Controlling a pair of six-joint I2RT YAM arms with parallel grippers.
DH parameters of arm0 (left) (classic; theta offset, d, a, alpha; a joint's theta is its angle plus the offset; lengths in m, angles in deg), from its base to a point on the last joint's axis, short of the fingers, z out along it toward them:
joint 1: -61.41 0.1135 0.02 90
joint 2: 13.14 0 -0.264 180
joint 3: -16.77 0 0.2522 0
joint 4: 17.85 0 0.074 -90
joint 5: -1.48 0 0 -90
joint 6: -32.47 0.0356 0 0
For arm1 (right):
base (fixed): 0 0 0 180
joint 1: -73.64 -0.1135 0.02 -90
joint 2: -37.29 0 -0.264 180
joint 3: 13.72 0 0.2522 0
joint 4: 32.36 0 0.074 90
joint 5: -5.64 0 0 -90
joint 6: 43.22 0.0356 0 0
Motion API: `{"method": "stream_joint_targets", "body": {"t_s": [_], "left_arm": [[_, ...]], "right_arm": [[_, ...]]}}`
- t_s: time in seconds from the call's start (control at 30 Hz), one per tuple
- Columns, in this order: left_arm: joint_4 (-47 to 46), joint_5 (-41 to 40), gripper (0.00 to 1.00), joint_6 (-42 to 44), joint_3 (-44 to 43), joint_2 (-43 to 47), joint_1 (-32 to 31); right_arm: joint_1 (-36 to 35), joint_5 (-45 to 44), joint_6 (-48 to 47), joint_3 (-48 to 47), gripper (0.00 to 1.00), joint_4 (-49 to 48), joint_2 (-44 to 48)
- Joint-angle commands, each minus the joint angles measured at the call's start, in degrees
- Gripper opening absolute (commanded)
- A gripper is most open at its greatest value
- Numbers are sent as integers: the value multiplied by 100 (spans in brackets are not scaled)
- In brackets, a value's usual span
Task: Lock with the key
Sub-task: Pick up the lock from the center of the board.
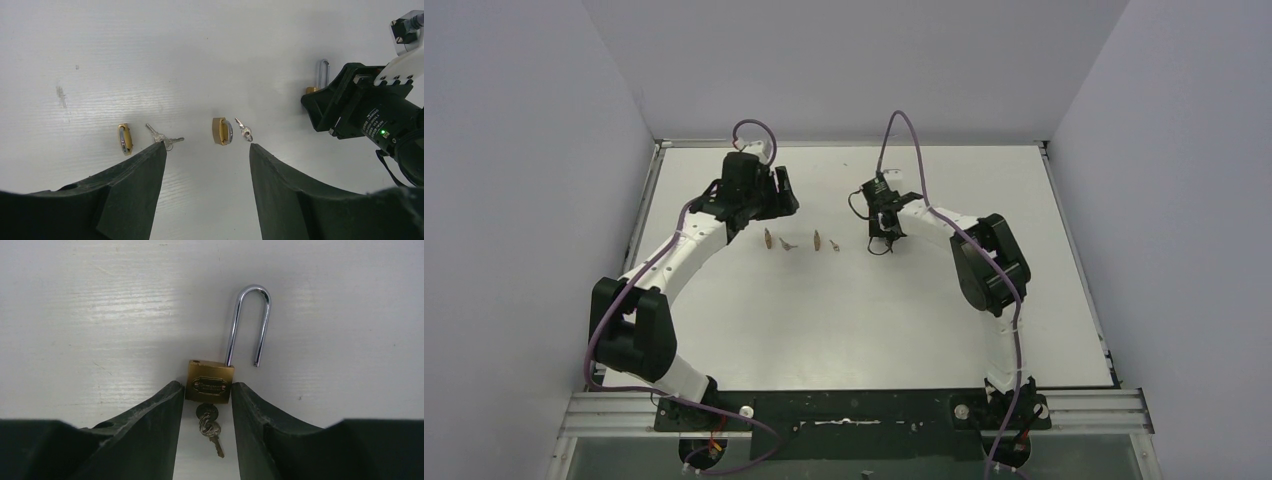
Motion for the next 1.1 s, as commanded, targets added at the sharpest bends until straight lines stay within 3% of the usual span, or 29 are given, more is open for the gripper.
{"method": "stream_joint_targets", "body": {"t_s": [0.0,0.17,0.33,0.67,0.83,1.07], "left_arm": [[-354,150,59,-37,-25,136,59],[-387,219,59,-87,-23,121,101],[-426,279,59,-122,4,128,145],[-895,648,58,-176,260,261,260],[-1570,1988,57,16,271,118,264],[-4171,4238,57,-254,822,163,425]], "right_arm": [[49,-123,227,130,40,-252,117],[96,-13,421,420,39,-426,228],[123,135,346,592,24,-605,286],[153,1036,-701,1350,15,-1521,1264],[211,2014,-1348,1557,15,-1397,2250],[322,3724,-1568,1197,16,-451,3560]]}}
